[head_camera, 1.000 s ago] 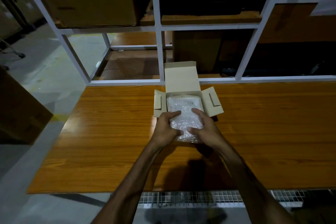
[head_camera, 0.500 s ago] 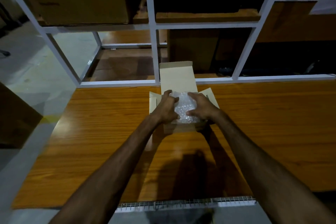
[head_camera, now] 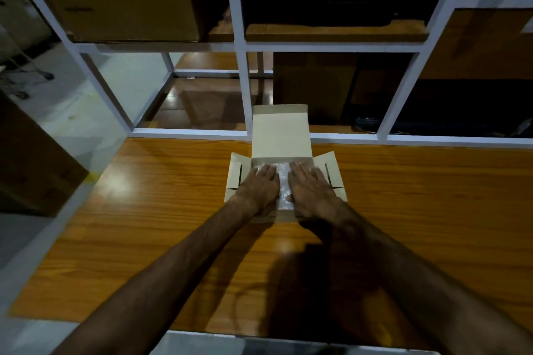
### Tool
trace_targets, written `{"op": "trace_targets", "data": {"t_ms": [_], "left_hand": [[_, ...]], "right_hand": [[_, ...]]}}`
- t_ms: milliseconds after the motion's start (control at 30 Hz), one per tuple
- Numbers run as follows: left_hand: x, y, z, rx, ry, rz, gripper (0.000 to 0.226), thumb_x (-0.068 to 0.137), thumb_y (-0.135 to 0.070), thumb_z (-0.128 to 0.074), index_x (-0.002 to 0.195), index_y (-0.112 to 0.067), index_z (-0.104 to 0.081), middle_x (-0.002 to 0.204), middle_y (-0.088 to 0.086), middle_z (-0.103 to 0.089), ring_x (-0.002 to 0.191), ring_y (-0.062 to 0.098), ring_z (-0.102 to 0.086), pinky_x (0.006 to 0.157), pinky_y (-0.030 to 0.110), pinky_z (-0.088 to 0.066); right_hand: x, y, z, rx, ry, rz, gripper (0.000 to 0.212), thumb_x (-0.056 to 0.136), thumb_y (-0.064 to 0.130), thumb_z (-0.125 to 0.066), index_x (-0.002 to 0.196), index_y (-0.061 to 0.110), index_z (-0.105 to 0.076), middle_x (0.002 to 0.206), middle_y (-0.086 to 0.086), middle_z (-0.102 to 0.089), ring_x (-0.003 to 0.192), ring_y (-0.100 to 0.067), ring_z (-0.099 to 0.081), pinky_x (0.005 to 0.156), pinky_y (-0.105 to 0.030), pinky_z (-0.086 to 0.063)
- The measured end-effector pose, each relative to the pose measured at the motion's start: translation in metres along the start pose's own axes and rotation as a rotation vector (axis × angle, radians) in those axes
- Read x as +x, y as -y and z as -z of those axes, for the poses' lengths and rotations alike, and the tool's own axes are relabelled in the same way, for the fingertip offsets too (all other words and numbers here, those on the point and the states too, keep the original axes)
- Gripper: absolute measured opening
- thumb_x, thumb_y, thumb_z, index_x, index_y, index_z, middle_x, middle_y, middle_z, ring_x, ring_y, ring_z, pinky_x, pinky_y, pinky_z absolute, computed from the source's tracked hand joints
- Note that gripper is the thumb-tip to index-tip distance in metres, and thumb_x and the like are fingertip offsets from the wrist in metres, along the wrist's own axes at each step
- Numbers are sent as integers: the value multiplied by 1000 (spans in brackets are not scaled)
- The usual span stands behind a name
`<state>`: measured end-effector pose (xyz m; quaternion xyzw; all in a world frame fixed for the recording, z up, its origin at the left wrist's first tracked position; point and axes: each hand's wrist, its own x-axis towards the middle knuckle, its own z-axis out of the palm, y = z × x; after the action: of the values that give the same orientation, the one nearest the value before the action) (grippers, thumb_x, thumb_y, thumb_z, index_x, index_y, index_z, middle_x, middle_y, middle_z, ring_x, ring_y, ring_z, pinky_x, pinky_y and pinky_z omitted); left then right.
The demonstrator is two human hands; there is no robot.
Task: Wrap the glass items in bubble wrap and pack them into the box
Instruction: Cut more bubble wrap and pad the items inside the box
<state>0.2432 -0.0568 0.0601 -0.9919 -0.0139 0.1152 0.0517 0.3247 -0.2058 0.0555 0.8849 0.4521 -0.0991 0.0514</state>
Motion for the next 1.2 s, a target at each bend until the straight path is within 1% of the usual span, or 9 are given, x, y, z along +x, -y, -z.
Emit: {"op": "trace_targets", "data": {"t_ms": [100, 267, 333, 500, 733, 833, 967, 1100, 1200], "left_hand": [[1, 1, -9, -45, 38, 1, 77, 109, -29, -50, 165, 2, -6, 173, 26, -3, 162, 38, -4, 132, 50, -15], [-2, 1, -17, -10, 43, -11, 79, 112, -35, -42, 164, 2, 4, 173, 25, 7, 162, 37, 5, 130, 43, -1], [0, 3, -19, 18, 44, -27, 81, 111, -39, -42, 164, 1, 5, 173, 25, 8, 162, 37, 5, 130, 43, 1], [5, 7, -25, 16, 52, -6, 84, 109, -45, -43, 166, -6, 5, 175, 19, 7, 162, 34, 3, 129, 52, -6], [9, 7, -17, -17, 92, -1, 90, 107, -47, -51, 166, -7, 3, 175, 17, 6, 162, 33, 2, 130, 52, -6], [7, 5, -14, -13, 94, 3, 91, 106, -47, -52, 166, -7, 4, 175, 17, 5, 163, 33, 2, 130, 52, -7], [7, 2, -8, -44, 75, 13, 93, 104, -43, -57, 166, -4, 0, 175, 19, 1, 162, 34, -1, 130, 50, -7], [6, -1, -12, -80, 48, 16, 97, 103, -47, -58, 166, -1, 0, 174, 23, -1, 162, 38, -3, 132, 50, -9], [7, 3, -17, -86, 30, 9, 98, 103, -50, -58, 166, -2, 0, 174, 22, -2, 162, 38, -4, 132, 49, -9]], "right_hand": [[-1, -8, -12, 46, 25, 57, 70, 112, 44, -32, 167, 17, 2, 174, -8, 12, 161, -26, 10, 129, -53, 3], [4, -11, -22, 80, 3, 56, 68, 112, 50, -19, 167, 16, 0, 175, -7, 9, 162, -23, 8, 130, -53, 1], [7, -8, -26, 72, 9, 38, 68, 112, 49, -20, 167, 15, 1, 175, -8, 9, 162, -25, 7, 130, -53, 2], [12, -4, -28, 96, 56, 2, 70, 112, 48, -23, 167, 15, 4, 174, -8, 11, 162, -26, 7, 129, -53, 5], [18, -9, -28, 91, 104, 15, 73, 111, 51, -24, 166, 13, 5, 175, -9, 8, 162, -25, 4, 129, -52, 5], [9, -7, -21, 64, 72, 22, 71, 111, 47, -28, 166, 9, -4, 175, -13, -1, 162, -27, -2, 128, -55, 5], [-27, -2, -13, -7, -14, 19, 67, 108, 36, -41, 164, 9, -17, 174, -14, -13, 161, -29, -12, 126, -61, 9], [-49, -3, -17, 9, -5, 15, 75, 105, 32, -50, 165, 10, -12, 175, -12, -6, 161, -27, -10, 121, -69, 15], [-49, 3, -16, 74, 4, -17, 70, 108, 34, -43, 165, 11, -9, 175, -10, -3, 161, -25, -9, 116, -70, 18]]}}
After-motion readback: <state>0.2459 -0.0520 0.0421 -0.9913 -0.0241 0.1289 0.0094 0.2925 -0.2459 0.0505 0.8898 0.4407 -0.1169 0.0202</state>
